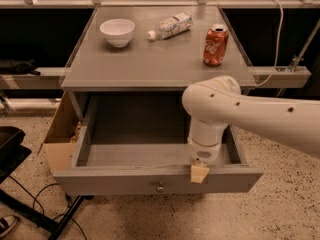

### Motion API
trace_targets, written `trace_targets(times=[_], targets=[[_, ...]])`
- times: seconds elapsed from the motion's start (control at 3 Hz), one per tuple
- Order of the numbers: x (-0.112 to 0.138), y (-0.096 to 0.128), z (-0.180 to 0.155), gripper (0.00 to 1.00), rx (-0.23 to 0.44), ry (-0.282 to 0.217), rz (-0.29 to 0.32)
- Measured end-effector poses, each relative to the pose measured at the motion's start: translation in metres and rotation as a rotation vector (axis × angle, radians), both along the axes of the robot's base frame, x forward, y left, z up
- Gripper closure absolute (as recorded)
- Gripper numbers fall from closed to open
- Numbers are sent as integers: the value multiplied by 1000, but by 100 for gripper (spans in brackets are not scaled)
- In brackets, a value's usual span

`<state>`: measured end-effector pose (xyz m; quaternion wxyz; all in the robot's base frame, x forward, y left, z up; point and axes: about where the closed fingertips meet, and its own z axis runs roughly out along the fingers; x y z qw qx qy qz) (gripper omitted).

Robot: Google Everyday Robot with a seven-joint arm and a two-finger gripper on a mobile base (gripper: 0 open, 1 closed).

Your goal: Open top drawer

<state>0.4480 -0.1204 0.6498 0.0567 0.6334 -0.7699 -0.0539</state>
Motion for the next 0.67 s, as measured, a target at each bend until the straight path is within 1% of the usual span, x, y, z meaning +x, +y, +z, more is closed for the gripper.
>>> trace_targets(times=[0.33,0.67], targets=[[-1,4,0,100,-1,3,-4],[-6,3,1,100,-5,12,-12]])
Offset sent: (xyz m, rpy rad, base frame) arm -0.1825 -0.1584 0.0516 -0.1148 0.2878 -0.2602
